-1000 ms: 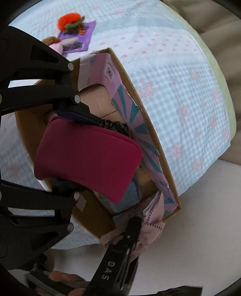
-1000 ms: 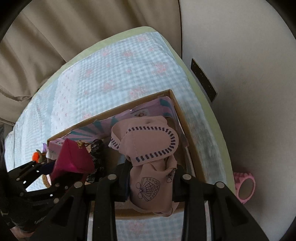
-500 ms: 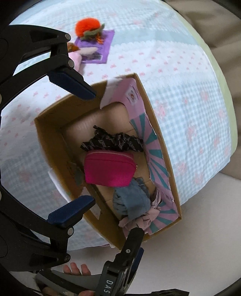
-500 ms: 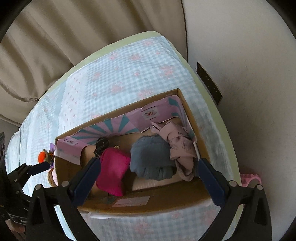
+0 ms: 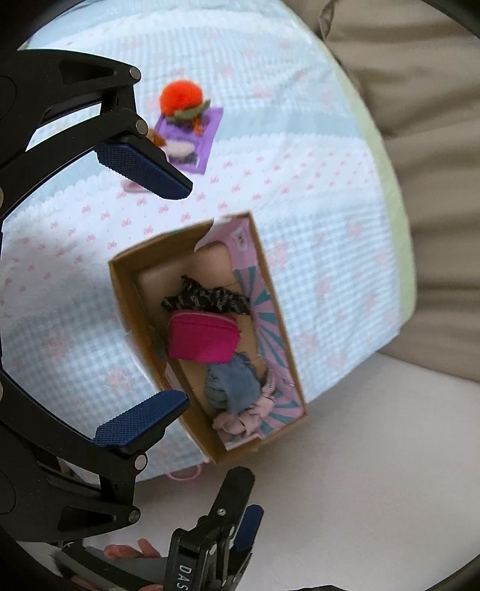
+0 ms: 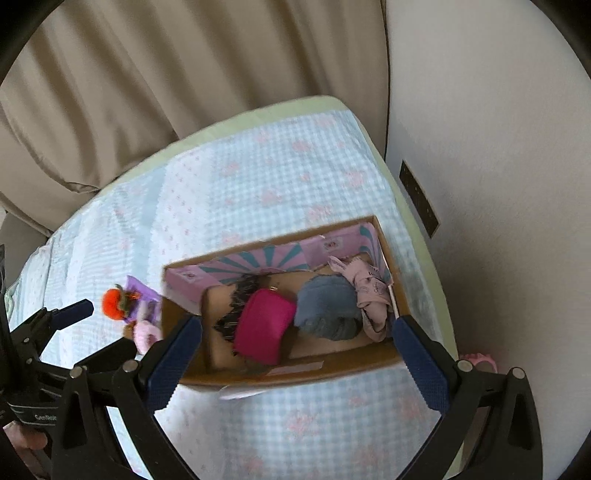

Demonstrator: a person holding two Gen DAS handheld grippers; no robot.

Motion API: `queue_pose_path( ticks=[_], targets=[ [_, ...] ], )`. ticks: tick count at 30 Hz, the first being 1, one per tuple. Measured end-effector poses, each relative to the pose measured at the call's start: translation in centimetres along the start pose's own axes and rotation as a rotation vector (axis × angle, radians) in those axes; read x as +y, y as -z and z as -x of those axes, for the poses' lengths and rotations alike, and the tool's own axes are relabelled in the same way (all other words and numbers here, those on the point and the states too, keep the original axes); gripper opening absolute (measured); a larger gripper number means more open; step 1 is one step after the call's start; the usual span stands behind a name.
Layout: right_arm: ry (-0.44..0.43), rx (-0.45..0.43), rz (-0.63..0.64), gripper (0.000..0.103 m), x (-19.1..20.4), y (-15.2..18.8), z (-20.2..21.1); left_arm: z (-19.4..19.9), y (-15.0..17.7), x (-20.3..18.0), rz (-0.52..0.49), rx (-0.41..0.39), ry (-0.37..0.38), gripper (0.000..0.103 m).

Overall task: Organize soft objects
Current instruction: 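Move both tools back toward the remaining items on the bed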

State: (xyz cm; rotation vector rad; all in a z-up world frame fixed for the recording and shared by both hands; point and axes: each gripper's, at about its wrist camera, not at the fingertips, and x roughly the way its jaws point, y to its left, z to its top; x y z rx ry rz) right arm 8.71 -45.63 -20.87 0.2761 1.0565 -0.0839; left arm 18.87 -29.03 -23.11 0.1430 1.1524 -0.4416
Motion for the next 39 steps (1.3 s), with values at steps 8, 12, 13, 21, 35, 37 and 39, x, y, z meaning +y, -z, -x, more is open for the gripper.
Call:
queue_pose_path(
  ticks=[8, 12, 13, 21, 35, 37, 39],
  targets=[
    [-0.001, -0.093, 0.078, 0.103, 5.2, 0.7, 7.6, 9.7, 1.6, 2.4, 0.058, -0.131, -0.015, 0.103],
    [0.008, -0.139, 0.127, 0.103, 8.2, 1.8, 10.9, 14.1, 3.0, 4.1, 0.078, -0.187, -0.027, 0.103],
    [0.008, -0.147, 0.134, 0.103, 8.8, 2.1, 11.6, 15.3, 3.6, 4.7, 0.085, -0.203, -0.035, 0.103],
    [0.024, -0.237, 0.181, 0.103, 15.2, 5.4, 16.6, 22.7, 8.2, 9.7, 0.135, -0.322, -0.085, 0.103],
    [-0.016, -0.293, 0.167, 0.103, 24.2, 8.5, 16.2, 27.9, 14.9, 20.8, 0.205, -0.401, -0.119, 0.103],
    [-0.025, -0.316, 0.156, 0.103, 25.4, 8.7, 15.8, 27.6, 14.9, 22.5, 0.207, -0.398, -0.103, 0.103],
    [-0.029, -0.328, 0.147, 0.103, 26.5, 8.9, 15.1, 27.2, 15.0, 23.9, 0.204, -0.397, -0.084, 0.103]
  ],
)
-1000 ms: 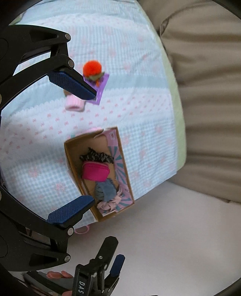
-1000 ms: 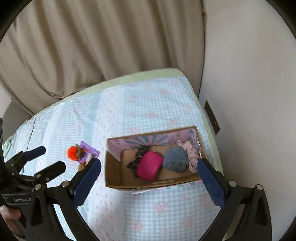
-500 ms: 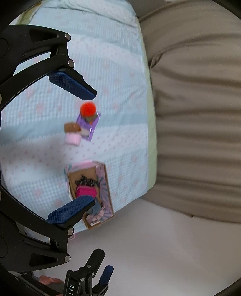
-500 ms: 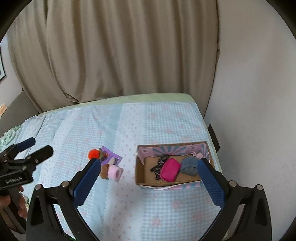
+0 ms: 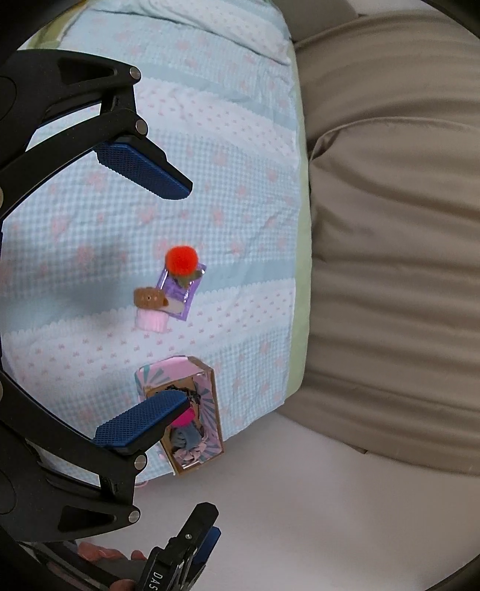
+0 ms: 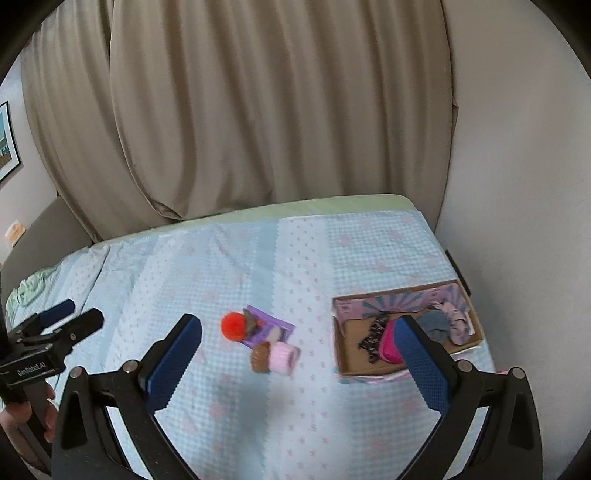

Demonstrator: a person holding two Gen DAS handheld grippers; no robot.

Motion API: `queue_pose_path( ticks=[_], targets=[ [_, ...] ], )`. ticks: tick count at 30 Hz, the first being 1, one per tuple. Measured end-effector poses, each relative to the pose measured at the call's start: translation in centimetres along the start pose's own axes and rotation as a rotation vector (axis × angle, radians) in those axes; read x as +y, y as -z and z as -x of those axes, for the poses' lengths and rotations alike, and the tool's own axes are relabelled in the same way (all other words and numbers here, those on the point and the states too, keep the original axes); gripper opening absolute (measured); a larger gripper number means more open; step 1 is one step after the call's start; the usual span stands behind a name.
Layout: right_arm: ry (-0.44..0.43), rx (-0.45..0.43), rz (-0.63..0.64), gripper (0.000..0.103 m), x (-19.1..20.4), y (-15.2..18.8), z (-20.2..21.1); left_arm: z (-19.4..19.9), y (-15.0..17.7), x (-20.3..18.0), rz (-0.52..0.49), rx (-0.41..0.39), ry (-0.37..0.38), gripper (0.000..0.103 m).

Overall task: Organize soft objects
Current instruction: 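Move both tools back toward the remaining items on the bed, then grasp the red pompom with the left tool while the right tool grasps the pink wristband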

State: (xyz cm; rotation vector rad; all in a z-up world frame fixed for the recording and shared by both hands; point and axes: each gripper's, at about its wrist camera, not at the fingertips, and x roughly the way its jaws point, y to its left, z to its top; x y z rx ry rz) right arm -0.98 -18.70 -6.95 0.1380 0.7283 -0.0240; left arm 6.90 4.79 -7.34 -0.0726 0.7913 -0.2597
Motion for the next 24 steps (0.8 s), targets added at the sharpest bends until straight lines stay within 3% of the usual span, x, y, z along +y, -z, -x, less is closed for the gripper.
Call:
queue_pose_path(
  ticks=[4, 12, 20, 24],
  targets=[
    [0.002, -0.001, -0.02, 0.103, 2.2, 0.9, -2.4, -2.3, 0.0, 2.5, -0.026, 0.013, 0.033, 0.103],
    [0.059, -0.034, -0.051, 0.103, 5.7, 3.5, -8.0, -11.0, 0.4, 6.5, -0.114, 0.05, 0.118, 0.103],
    [0.124, 0.058, -0.122, 0.103, 5.0, 8.5, -18.5, -21.8, 2.9, 8.9, -0.169, 0.115, 0.157, 0.103],
    [0.136, 0.116, -0.166, 0.094, 3.8, 11.2, -24.0, -27.4, 4.6, 9.3, -0.192, 0.159, 0.178, 0.103]
  ],
)
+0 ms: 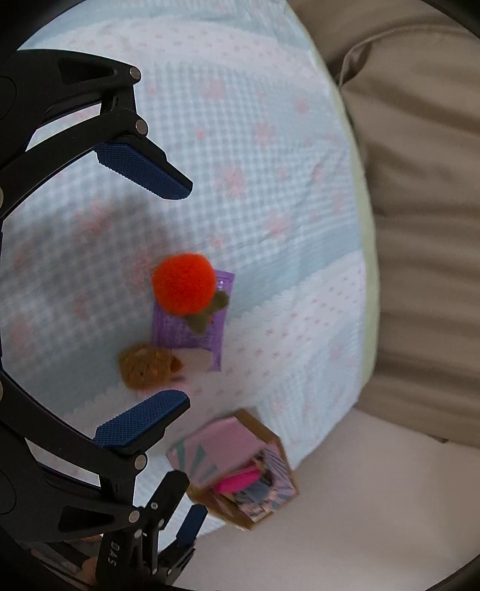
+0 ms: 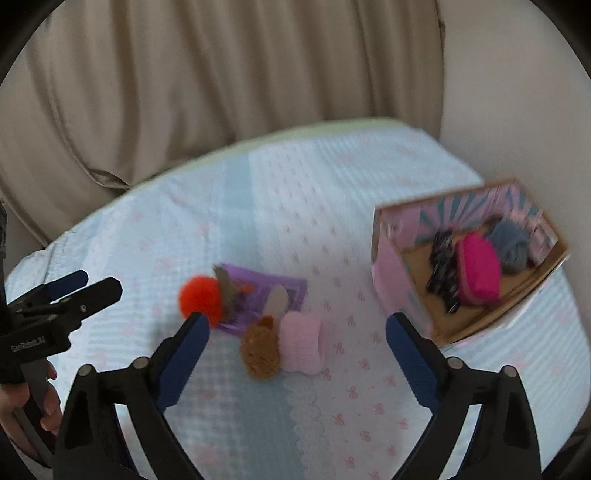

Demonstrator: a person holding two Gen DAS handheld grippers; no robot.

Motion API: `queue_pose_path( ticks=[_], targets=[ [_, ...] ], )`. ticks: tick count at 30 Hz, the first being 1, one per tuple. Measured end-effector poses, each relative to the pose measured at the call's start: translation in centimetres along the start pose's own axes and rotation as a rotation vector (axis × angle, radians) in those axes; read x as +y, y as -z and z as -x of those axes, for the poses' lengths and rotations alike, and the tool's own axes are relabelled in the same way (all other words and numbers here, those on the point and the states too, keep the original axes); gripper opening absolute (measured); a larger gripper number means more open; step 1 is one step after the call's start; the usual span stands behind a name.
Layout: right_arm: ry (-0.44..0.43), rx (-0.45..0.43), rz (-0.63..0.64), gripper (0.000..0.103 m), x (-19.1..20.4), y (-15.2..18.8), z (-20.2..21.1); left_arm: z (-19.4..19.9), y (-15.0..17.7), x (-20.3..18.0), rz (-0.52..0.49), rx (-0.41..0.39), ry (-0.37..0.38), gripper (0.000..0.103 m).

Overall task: Organize soft objects
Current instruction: 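Grasp the red pompom with the left tool while the right tool grasps the pink wristband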

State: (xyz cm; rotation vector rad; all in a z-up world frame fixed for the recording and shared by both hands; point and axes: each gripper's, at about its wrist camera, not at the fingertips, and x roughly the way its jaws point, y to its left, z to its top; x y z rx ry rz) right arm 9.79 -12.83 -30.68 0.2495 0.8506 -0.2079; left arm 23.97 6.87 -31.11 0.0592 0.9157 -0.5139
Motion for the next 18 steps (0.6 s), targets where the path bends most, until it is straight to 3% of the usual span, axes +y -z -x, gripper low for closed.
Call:
queue_pose_path(
  ticks=[6, 14, 17, 18],
  targets=[
    [0.037, 0.038, -0.056, 0.094, -1.3, 1.6, -6.5, -7.7, 1.3, 0.7, -0.035, 0.054, 0.027, 0.103],
    [0.017, 0.118, -0.102, 0.073, -2.2, 3.1, -12.3, -15.0, 2.5, 0.7, -0.055, 0.114, 0.037, 0.102],
    [-0.009, 0.134, -0.131, 0.069, -2.6, 3.7, -13.1, -16.5, 2.8, 0.8, -0.045, 0.128, 0.035, 0.088],
    [-0.029, 0.129, -0.156, 0.069, -2.8, 3.9, -13.1, -16.9, 2.9, 0.8, -0.039, 0.137, 0.035, 0.076]
  ],
)
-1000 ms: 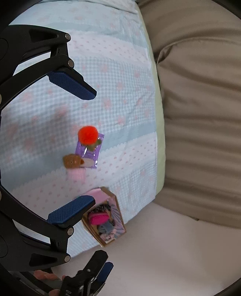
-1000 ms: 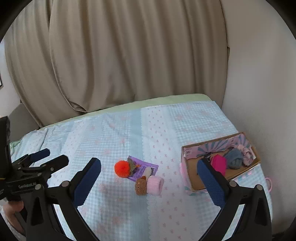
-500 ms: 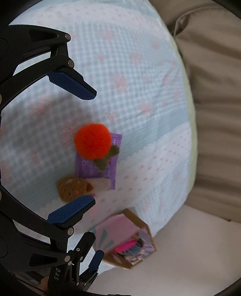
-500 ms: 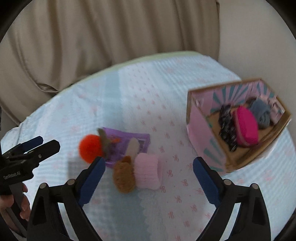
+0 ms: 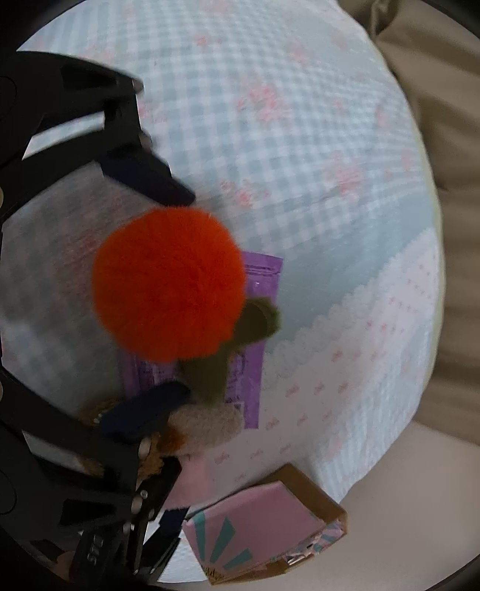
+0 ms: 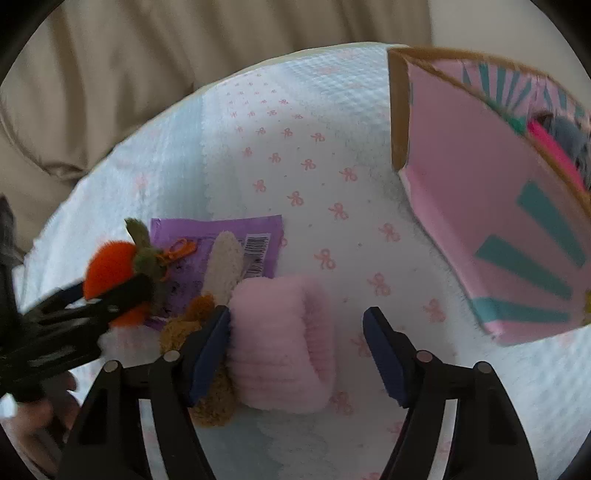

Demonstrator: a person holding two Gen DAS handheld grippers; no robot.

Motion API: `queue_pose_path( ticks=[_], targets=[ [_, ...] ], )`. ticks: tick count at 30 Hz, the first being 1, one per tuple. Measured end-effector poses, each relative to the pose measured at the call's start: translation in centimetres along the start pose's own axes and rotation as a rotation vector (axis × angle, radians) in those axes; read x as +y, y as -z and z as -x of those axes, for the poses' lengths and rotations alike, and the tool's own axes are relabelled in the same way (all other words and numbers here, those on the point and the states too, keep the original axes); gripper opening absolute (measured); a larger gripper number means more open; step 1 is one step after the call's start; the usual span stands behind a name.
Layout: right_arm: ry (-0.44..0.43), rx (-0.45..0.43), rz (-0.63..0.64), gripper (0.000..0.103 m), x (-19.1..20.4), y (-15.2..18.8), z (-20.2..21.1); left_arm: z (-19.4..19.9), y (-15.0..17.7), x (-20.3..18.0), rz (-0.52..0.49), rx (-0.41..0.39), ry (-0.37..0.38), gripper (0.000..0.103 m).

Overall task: Organize soft objects
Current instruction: 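Grasp the red pompom with the left tool while the right tool grasps the pink wristband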

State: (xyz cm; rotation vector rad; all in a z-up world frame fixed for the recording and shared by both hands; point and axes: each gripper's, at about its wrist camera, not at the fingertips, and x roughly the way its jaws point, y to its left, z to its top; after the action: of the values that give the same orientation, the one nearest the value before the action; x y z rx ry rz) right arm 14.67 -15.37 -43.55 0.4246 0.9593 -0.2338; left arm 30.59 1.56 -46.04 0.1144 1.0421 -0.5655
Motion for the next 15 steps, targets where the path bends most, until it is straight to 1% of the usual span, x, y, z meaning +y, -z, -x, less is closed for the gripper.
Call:
queue_pose_path(
  ticks=[1, 2, 3, 4, 5, 7, 10, 12, 15],
  targets=[
    [-0.013, 0.002, -0.016, 0.068, -0.2, 0.0, -0.1, -0.6, 0.0, 0.1, 0.011, 0.018, 0.003, 0.063],
    [-0.025, 0.003, -0.027, 0.066, -0.3, 0.1, -0.2, -1.0, 0.1, 0.2, 0.019, 0.035, 0.006, 0.059],
    [-0.043, 0.004, -0.037, 0.063, -0.4, 0.1, -0.2, -1.5, 0.1, 0.2, 0.028, 0.052, 0.008, 0.055],
    [-0.064, 0.008, -0.048, 0.058, -0.5, 0.2, -0.2, -1.6, 0.1, 0.2, 0.029, 0.053, 0.001, 0.051],
    [-0.092, 0.013, -0.065, 0.055, -0.7, 0.3, -0.2, -1.5, 0.0, 0.2, 0.027, 0.046, -0.003, 0.049],
    [-0.1, 0.016, -0.076, 0.049, -0.7, 0.3, -0.2, -1.5, -0.1, 0.3, 0.026, 0.045, -0.019, 0.039],
    [-0.099, 0.017, -0.076, 0.041, -0.7, 0.3, 0.0, -1.4, -0.4, 0.9, 0.047, 0.047, -0.018, 0.033],
    [-0.081, 0.023, -0.069, 0.034, -0.5, 0.3, 0.1, -1.1, -0.4, 1.2, 0.052, 0.045, -0.018, 0.032],
    [-0.069, 0.021, -0.052, 0.031, -0.3, 0.3, 0.3, -0.5, -0.4, 1.3, 0.043, 0.035, -0.036, 0.03]
  ],
)
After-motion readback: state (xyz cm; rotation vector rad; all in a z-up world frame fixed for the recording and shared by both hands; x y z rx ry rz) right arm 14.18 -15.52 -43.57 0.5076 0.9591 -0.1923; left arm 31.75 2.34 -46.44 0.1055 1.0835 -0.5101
